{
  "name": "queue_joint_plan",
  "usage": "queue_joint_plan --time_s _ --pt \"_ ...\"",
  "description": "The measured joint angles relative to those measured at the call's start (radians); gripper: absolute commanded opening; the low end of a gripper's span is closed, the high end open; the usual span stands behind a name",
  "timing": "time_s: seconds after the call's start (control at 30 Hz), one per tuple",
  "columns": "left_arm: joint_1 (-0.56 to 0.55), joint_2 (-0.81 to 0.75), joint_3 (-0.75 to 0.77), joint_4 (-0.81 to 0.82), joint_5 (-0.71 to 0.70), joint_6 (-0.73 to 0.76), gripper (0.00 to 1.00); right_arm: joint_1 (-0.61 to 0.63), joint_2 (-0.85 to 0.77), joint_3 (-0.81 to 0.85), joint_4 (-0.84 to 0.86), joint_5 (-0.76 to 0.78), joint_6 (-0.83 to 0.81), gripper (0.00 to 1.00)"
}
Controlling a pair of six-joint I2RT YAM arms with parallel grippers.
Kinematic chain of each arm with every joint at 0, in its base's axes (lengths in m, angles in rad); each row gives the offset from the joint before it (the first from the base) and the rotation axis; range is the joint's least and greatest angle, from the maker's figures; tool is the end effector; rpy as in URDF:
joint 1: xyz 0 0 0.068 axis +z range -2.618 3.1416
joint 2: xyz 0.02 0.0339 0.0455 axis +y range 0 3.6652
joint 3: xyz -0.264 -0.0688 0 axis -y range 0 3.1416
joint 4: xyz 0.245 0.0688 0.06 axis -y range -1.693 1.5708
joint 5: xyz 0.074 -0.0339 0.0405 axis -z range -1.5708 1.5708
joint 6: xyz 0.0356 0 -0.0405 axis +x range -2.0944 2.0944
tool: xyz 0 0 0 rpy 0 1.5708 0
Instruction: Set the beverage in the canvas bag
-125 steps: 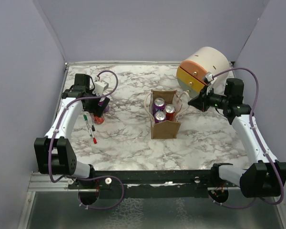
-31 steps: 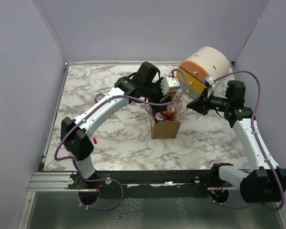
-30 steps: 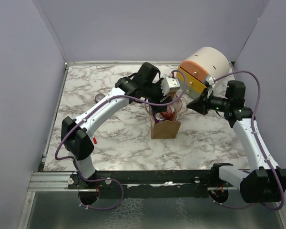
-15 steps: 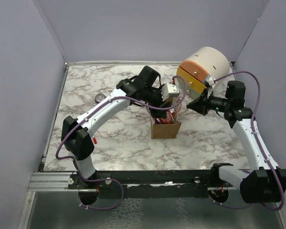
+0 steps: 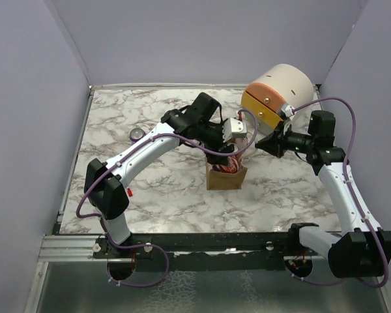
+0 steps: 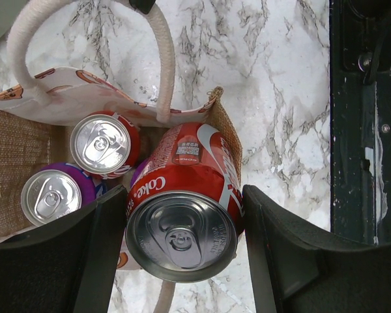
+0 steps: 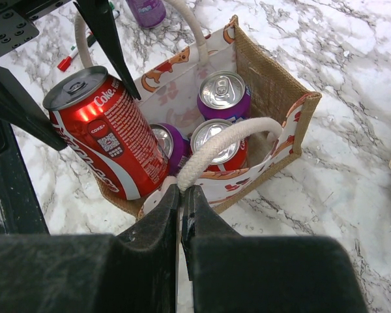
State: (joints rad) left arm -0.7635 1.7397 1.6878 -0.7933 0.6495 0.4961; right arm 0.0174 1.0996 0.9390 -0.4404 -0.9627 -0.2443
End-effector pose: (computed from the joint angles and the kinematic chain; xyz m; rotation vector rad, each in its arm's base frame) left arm 0.2597 -0.2784 0.3444 1.6334 1.7292 -0.9067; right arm 0.2289 0.0332 0.3154 -0.7796 1.8471 0.8879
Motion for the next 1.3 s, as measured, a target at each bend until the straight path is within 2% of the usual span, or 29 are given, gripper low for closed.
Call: queue_joint_plan --time_s 0.53,1.3 --pt "-0.008 0.000 0.005 0.069 -0.132 -0.085 0.00 0.000 0.000 -0.014 0.015 0.000 0.000 0.01" --pt "-0.010 0.000 0.055 0.107 -0.116 -0.103 0.00 0.000 0.000 -0.016 0.023 0.000 0.000 0.01"
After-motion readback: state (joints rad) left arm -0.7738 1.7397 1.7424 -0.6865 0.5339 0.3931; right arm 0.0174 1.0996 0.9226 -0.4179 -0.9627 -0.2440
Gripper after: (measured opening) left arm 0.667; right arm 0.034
